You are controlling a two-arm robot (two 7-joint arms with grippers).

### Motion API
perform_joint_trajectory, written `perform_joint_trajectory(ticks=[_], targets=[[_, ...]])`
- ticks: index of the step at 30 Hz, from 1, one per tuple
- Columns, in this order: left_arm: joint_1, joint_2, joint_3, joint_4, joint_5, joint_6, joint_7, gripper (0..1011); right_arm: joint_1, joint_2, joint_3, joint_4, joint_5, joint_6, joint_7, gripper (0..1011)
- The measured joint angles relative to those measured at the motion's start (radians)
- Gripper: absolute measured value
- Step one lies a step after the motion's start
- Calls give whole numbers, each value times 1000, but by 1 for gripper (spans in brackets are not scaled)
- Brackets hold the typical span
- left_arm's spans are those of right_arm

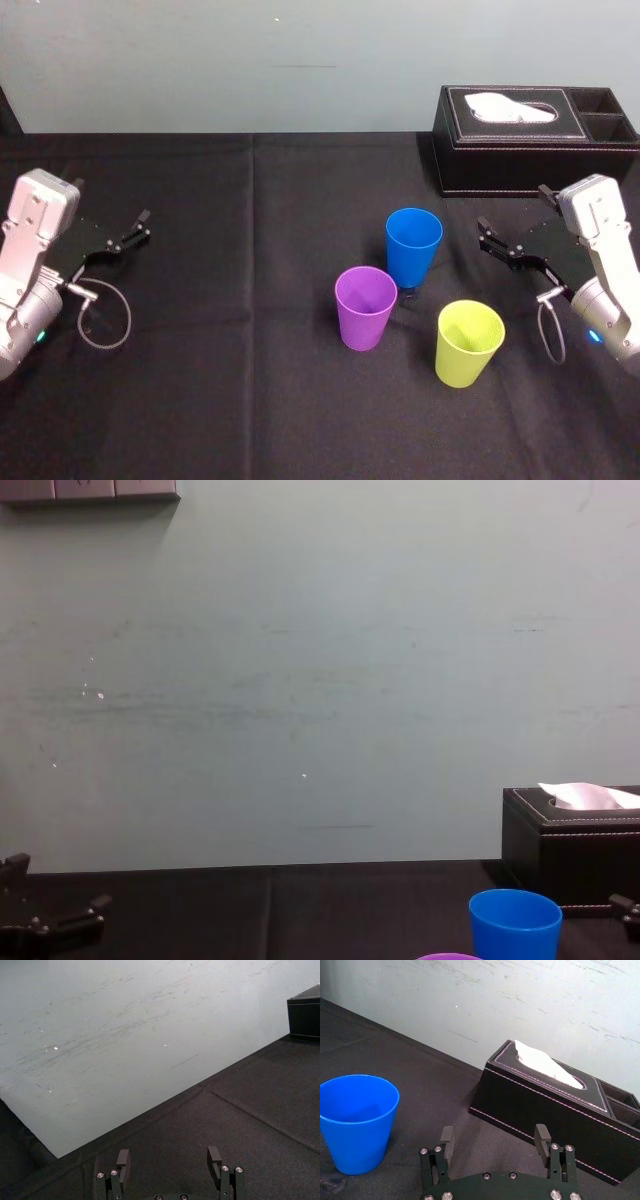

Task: Stack the three plastic cups sequentially using one hand.

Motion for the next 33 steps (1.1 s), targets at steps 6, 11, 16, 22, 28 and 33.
perform_joint_trajectory(ticks=[6,11,16,22,28,33], targets=[[0,0,0,0,0,0,0,1011,0,0,0,0,0,0,0,1003],[0,0,0,0,0,0,0,1011,0,0,0,0,0,0,0,1003],[0,0,0,0,0,0,0,1011,0,0,0,0,0,0,0,1003],[0,0,0,0,0,0,0,1011,0,0,0,0,0,0,0,1003],[0,0,0,0,0,0,0,1012,0,0,0,0,0,0,0,1003],[0,0,0,0,0,0,0,1011,0,0,0,0,0,0,0,1002]])
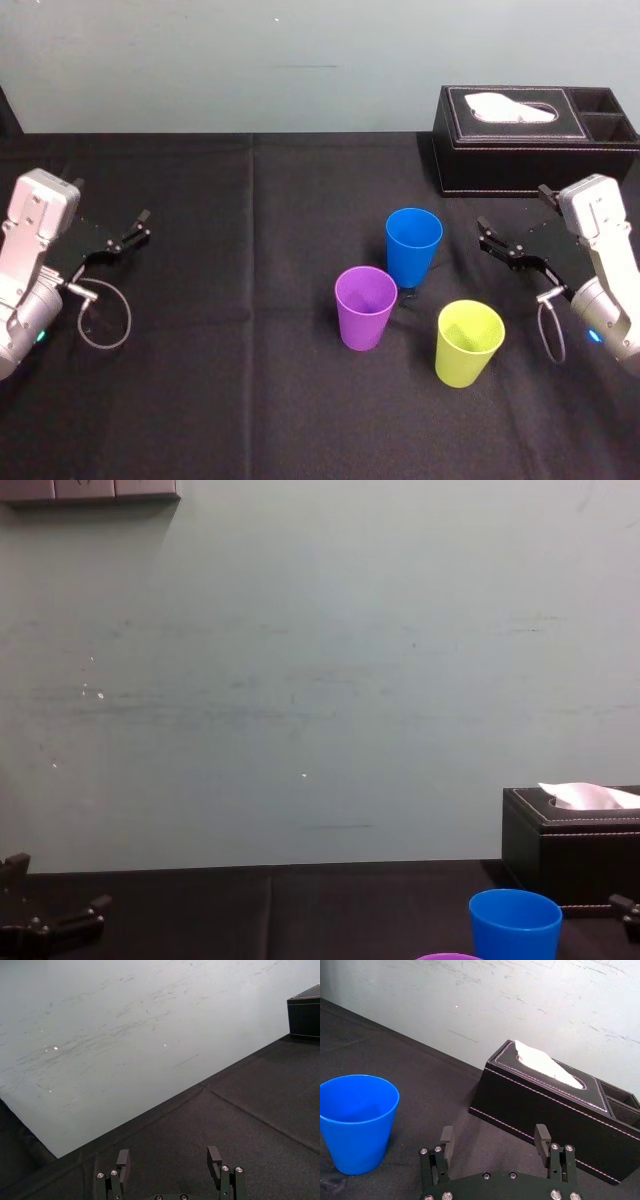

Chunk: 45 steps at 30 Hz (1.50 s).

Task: Stack the three plastic cups sequentially using one hand.

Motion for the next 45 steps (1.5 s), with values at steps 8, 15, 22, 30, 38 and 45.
perform_joint_trajectory(ticks=[8,15,22,30,38,45], targets=[[0,0,0,0,0,0,0,1011,0,0,0,0,0,0,0,1003],[0,0,0,0,0,0,0,1011,0,0,0,0,0,0,0,1003],[0,0,0,0,0,0,0,1011,0,0,0,0,0,0,0,1003],[0,0,0,0,0,0,0,1011,-31,-10,43,-29,28,-19,14,1003],[0,0,0,0,0,0,0,1011,-86,12,96,-115,55,-19,32,1003],[0,0,0,0,0,0,0,1011,-170,55,157,-208,107,-10,65,1003]])
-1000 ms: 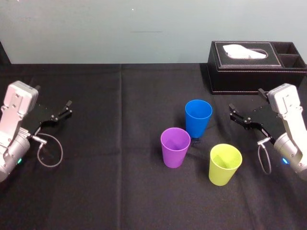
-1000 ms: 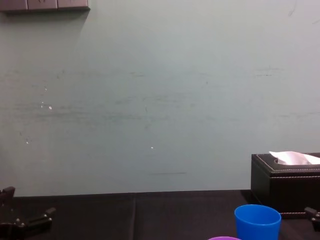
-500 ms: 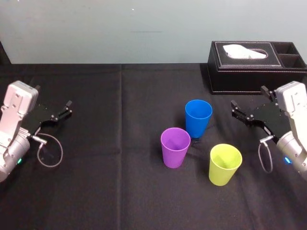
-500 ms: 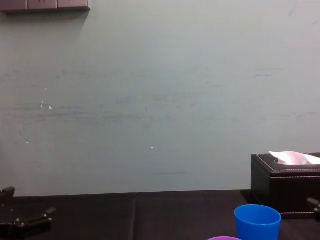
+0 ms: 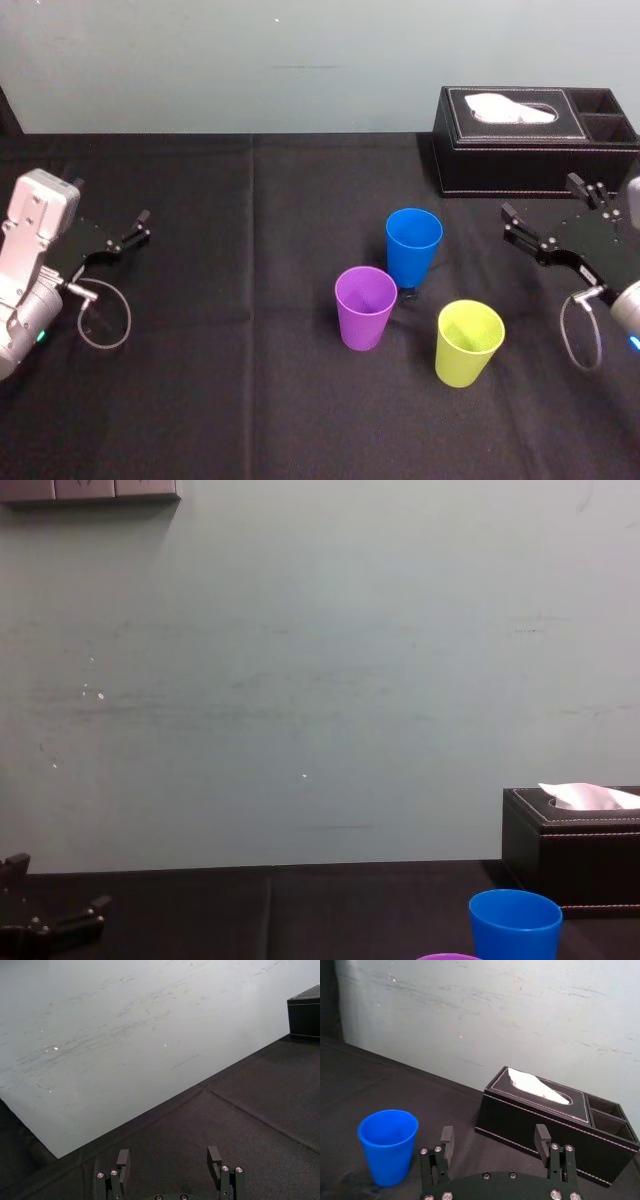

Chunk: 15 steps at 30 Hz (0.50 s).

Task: Stack the three plastic cups sequentially using one hand.

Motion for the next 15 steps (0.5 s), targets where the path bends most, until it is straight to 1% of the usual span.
perform_joint_trajectory(ticks=[1,2,5,6,9,12,15], targets=[[0,0,0,0,0,0,0,1011,-10,4,7,-11,6,0,4,1003],[0,0,0,0,0,0,0,1012,-35,16,20,-31,16,0,12,1003],[0,0,0,0,0,0,0,1011,-71,32,38,-58,29,-2,25,1003],[0,0,0,0,0,0,0,1011,-96,45,50,-75,37,-6,36,1003],[0,0,0,0,0,0,0,1011,-138,64,69,-100,46,-14,51,1003],[0,0,0,0,0,0,0,1011,-200,90,101,-131,59,-26,68,1003],[0,0,0,0,0,0,0,1011,-240,105,122,-148,70,-36,82,1003]])
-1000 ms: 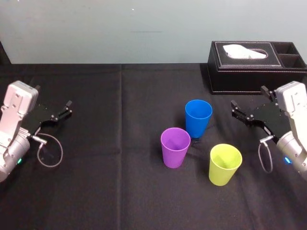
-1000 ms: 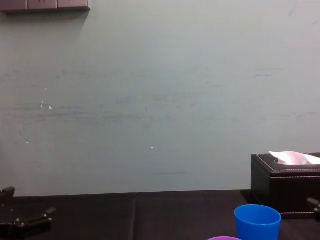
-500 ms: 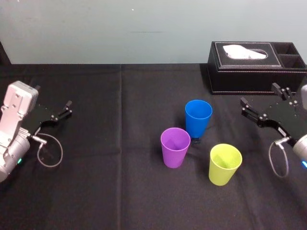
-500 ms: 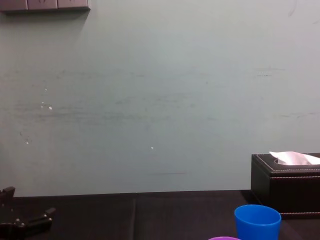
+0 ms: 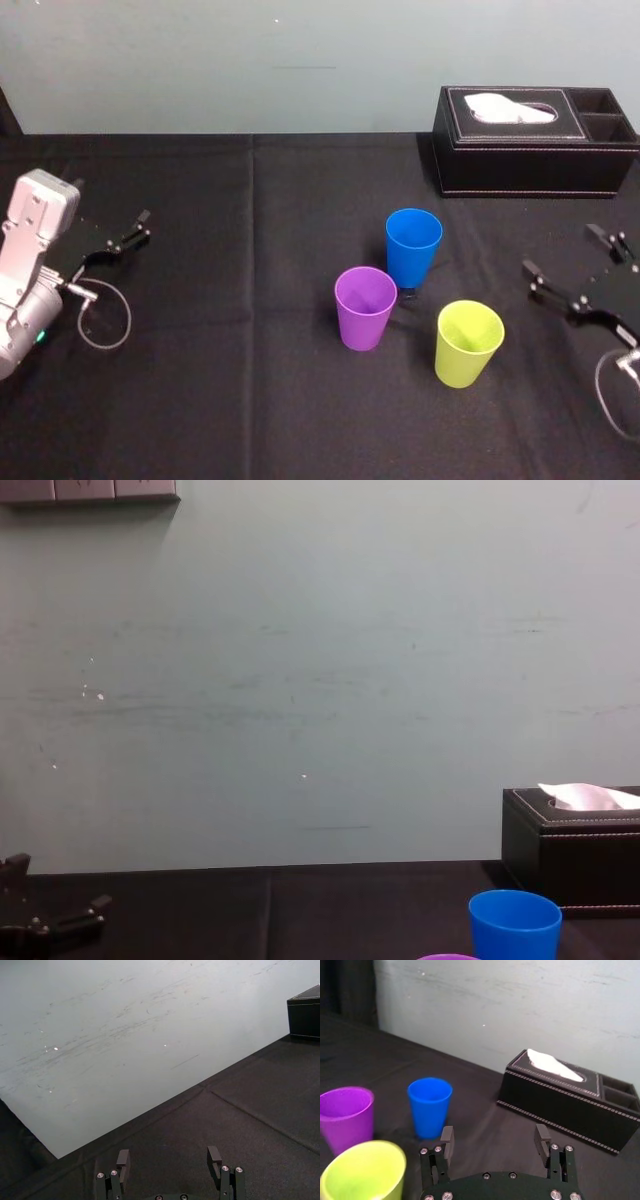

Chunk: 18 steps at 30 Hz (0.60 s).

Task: Stack the three plastic cups sequentially using one hand.

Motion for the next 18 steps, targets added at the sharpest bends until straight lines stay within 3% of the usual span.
perform_joint_trajectory(ticks=[4,10,18], targets=[[0,0,0,0,0,0,0,1011,-74,34,32,-30,21,-13,43,1003],[0,0,0,0,0,0,0,1011,-151,57,68,-55,47,-28,87,1003],[0,0,0,0,0,0,0,1011,-193,91,71,-58,87,-43,208,1003]])
